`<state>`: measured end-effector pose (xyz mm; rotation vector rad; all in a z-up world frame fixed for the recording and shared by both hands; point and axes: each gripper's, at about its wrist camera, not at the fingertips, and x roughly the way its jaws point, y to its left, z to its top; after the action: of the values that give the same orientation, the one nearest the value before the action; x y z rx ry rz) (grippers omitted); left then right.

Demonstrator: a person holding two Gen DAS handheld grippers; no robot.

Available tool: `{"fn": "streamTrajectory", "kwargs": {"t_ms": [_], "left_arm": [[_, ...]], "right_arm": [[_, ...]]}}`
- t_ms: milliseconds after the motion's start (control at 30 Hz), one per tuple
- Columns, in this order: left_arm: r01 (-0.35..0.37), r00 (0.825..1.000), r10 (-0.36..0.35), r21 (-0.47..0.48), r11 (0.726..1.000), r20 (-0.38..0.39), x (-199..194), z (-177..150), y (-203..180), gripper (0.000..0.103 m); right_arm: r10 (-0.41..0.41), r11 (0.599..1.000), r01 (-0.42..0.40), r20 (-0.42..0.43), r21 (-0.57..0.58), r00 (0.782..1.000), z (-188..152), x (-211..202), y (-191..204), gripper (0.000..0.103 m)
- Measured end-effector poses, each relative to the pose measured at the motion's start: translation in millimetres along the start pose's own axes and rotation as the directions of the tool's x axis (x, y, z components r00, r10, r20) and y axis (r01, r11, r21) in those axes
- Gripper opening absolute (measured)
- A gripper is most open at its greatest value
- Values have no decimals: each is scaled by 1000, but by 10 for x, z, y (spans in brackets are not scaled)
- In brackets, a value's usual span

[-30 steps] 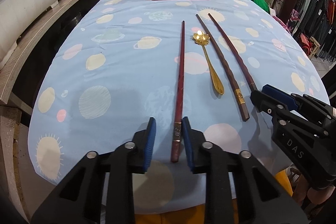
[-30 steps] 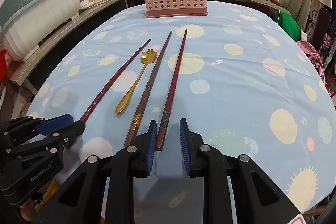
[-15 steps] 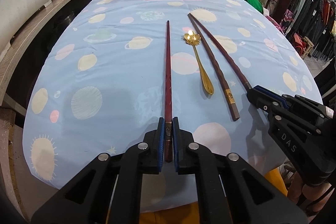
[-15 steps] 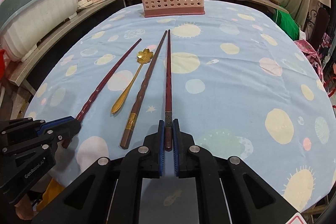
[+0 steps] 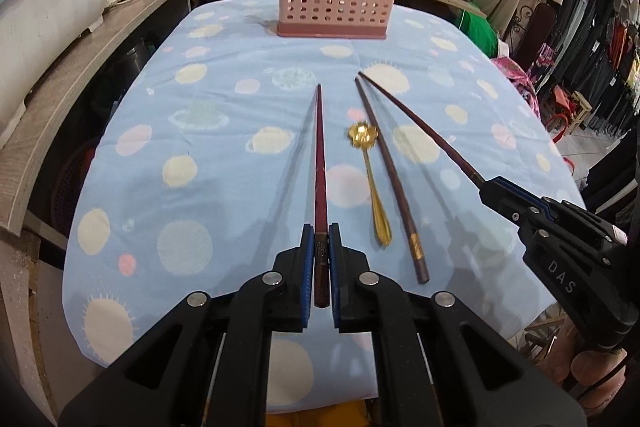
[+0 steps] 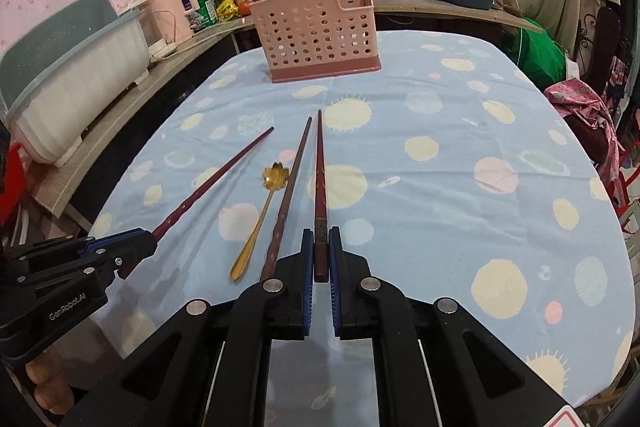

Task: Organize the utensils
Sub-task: 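Lower the right gripper onto a dark red chopstick and close it, then lift the dark red chopstick with the right gripper above the pink basket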

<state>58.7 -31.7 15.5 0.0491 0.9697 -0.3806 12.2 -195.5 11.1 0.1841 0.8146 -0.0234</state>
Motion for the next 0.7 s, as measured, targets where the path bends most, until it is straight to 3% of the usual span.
{"fn": "streamTrajectory", "kwargs": {"t_ms": [367,700], "left_arm": [[-3,993,2,9,1000,122,-297,707,9,7],[3,972,-6,13,1000,234,-497,1650,36,7]], "right_arm": [[41,998,-48,139,45,989,722,-259,-157,7],[54,998,-62,276,20,960,1576,-369,-168,7]]}}
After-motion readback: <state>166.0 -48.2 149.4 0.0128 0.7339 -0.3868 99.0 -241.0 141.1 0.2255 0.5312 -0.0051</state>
